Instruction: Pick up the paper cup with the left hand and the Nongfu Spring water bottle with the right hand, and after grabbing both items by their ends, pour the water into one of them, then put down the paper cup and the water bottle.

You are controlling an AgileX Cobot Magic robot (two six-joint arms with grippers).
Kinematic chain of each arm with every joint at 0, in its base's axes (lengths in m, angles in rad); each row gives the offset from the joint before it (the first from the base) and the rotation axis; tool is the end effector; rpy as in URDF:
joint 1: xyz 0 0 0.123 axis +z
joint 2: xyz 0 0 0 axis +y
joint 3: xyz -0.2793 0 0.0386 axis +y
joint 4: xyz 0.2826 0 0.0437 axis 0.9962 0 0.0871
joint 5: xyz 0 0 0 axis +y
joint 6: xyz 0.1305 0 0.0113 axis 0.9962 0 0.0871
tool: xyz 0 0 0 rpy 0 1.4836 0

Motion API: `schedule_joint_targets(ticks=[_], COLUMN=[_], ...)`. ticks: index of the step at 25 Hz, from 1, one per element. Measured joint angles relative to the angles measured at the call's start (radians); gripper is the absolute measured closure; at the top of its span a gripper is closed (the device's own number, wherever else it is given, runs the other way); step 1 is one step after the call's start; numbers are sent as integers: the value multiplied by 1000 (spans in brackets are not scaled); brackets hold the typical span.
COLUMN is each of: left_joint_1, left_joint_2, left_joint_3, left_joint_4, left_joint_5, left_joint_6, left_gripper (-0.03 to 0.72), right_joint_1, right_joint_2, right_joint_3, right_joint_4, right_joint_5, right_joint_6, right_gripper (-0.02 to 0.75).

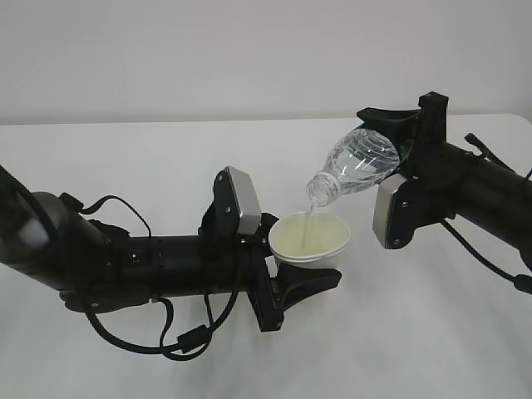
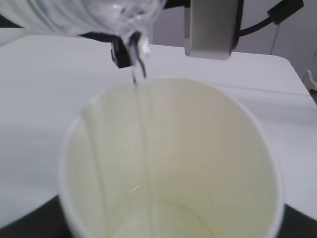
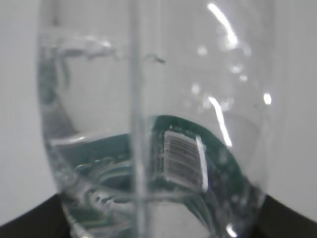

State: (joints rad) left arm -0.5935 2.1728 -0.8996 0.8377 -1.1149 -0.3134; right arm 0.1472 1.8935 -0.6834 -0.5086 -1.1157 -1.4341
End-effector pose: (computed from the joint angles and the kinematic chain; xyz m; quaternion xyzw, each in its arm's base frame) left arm 0.2904 -0.3013 0.0500 0.4695 0.6090 -0.4033 0.4961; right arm 0.3708 0.1129 0.1192 -0.6554 0.3142 -0.3432 0.5950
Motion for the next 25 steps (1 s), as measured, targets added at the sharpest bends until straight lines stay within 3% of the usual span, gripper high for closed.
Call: schedule_joint_targets(ticks=[25], left_joint_1=[0], left_joint_2=[0], left_joint_3=[0], left_joint_4=[0], left_joint_5=[0], left_joint_6=[0], left_gripper=[247], right_joint_1=[0], right_joint_2=[0], right_joint_3=[0], right_joint_4=[-8], right_joint_5=[0], right_joint_6=[-8], right_gripper=[309])
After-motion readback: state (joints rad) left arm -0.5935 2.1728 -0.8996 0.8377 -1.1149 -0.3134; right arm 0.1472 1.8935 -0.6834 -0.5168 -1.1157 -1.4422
